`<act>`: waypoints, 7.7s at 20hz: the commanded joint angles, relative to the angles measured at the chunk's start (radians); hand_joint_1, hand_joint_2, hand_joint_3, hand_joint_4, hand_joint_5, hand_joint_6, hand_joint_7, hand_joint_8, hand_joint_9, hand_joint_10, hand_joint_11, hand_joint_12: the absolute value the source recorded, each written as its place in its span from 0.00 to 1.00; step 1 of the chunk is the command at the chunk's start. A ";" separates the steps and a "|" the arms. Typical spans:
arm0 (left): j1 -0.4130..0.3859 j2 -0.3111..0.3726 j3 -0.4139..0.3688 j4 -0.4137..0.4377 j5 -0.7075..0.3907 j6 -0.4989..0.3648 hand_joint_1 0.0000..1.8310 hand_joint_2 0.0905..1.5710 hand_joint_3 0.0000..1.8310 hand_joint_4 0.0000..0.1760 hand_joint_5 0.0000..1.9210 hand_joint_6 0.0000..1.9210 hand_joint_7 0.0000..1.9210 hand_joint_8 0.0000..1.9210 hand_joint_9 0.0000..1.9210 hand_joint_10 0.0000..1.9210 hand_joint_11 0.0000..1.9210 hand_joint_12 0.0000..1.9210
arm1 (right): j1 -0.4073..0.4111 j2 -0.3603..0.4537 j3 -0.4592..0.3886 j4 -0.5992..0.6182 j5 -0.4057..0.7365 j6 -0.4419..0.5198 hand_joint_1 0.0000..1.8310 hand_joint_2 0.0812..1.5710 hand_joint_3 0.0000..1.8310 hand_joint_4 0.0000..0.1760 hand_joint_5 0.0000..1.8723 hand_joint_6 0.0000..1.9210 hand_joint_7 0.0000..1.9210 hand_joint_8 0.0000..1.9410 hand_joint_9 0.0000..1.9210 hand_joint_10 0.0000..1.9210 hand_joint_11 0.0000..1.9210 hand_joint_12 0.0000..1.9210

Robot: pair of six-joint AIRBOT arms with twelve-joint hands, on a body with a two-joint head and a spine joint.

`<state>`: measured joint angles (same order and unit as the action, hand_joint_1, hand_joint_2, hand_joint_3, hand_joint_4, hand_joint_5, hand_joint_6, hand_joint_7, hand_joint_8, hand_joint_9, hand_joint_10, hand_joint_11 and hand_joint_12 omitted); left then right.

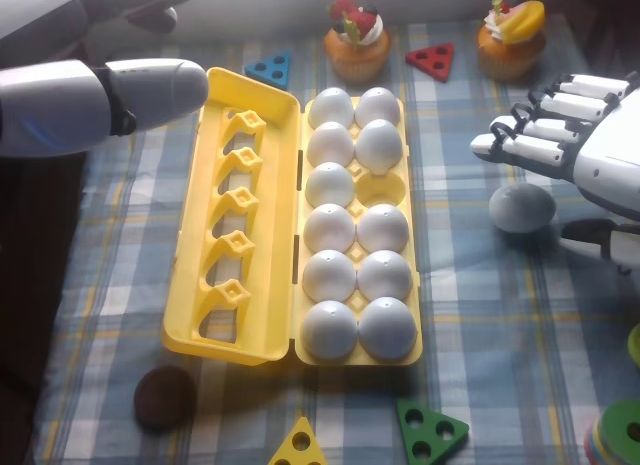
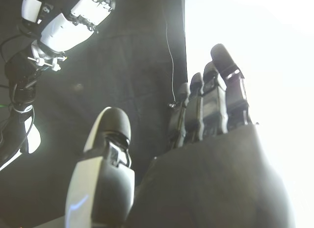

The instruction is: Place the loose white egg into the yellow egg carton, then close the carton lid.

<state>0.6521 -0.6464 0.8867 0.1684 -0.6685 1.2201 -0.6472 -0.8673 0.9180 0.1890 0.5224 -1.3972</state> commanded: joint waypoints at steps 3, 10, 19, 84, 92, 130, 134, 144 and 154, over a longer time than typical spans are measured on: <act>-0.016 -0.005 0.000 -0.020 -0.116 -0.004 0.14 0.86 0.00 0.00 0.06 0.00 0.06 0.00 0.07 0.00 0.00 0.47 | 0.004 -0.007 0.004 -0.007 0.111 0.003 0.47 0.77 0.00 0.00 0.02 0.13 0.14 0.05 0.00 0.48 0.00 0.88; -0.016 -0.007 0.001 -0.018 -0.113 -0.004 0.21 0.84 0.00 0.00 0.07 0.00 0.07 0.00 0.08 0.00 0.00 0.43 | -0.002 -0.058 0.056 -0.007 0.087 0.052 0.44 0.79 0.00 0.00 0.05 0.10 0.13 0.24 0.04 0.66 0.00 0.97; -0.015 -0.007 0.001 -0.017 -0.113 -0.004 0.23 0.84 0.00 0.00 0.07 0.00 0.08 0.00 0.09 0.00 0.00 0.44 | -0.002 -0.103 0.100 -0.007 0.041 0.056 0.69 0.81 0.00 0.00 0.27 0.82 0.36 0.73 0.37 0.82 0.32 0.95; -0.003 -0.021 0.016 -0.029 -0.057 -0.004 0.26 0.84 0.00 0.00 0.15 0.00 0.11 0.00 0.11 0.00 0.00 0.49 | 0.353 -0.228 0.116 -0.303 -0.085 0.084 0.54 0.88 0.01 0.00 0.00 0.00 0.00 0.00 0.00 0.00 0.01 0.00; 0.020 -0.010 0.011 -0.063 -0.084 -0.004 0.23 0.86 0.00 0.00 0.08 0.00 0.08 0.00 0.11 0.00 0.00 0.54 | 0.338 0.001 -0.015 -0.307 0.013 0.084 0.36 0.84 0.00 0.51 0.06 0.02 0.08 0.00 0.06 0.16 0.00 0.66; 0.402 -0.236 0.317 0.107 -0.055 -1.058 0.00 0.72 0.00 0.00 0.00 0.00 0.05 0.01 0.19 0.02 0.02 0.75 | 0.113 0.276 -0.216 -0.174 0.120 -0.052 0.20 0.83 0.00 0.00 0.00 0.00 0.00 0.00 0.00 0.00 0.00 0.57; 0.379 -0.237 0.314 0.130 -0.079 -1.074 0.00 0.74 0.00 0.00 0.00 0.00 0.06 0.00 0.22 0.03 0.08 0.71 | 0.113 0.275 -0.216 -0.174 0.117 -0.052 0.22 0.83 0.00 0.00 0.00 0.00 0.00 0.00 0.00 0.00 0.00 0.74; 0.357 -0.260 0.314 0.162 -0.136 -1.118 0.00 0.76 0.00 0.00 0.00 0.00 0.00 0.00 0.22 0.01 0.12 0.71 | 0.113 0.277 -0.216 -0.173 0.117 -0.052 0.26 0.83 0.00 0.00 0.00 0.00 0.00 0.00 0.00 0.00 0.00 0.74; 0.325 -0.199 0.241 0.160 -0.297 -1.069 0.01 0.75 0.00 0.00 0.00 0.00 0.00 0.00 0.24 0.01 0.14 0.67 | 0.113 0.279 -0.216 -0.167 0.117 -0.052 0.24 0.85 0.00 0.00 0.00 0.00 0.00 0.00 0.00 0.00 0.00 0.01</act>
<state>0.9878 -0.8478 1.1309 0.3656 -0.8371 0.1570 -0.5419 -0.5934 0.7002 0.0177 0.5209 -1.4437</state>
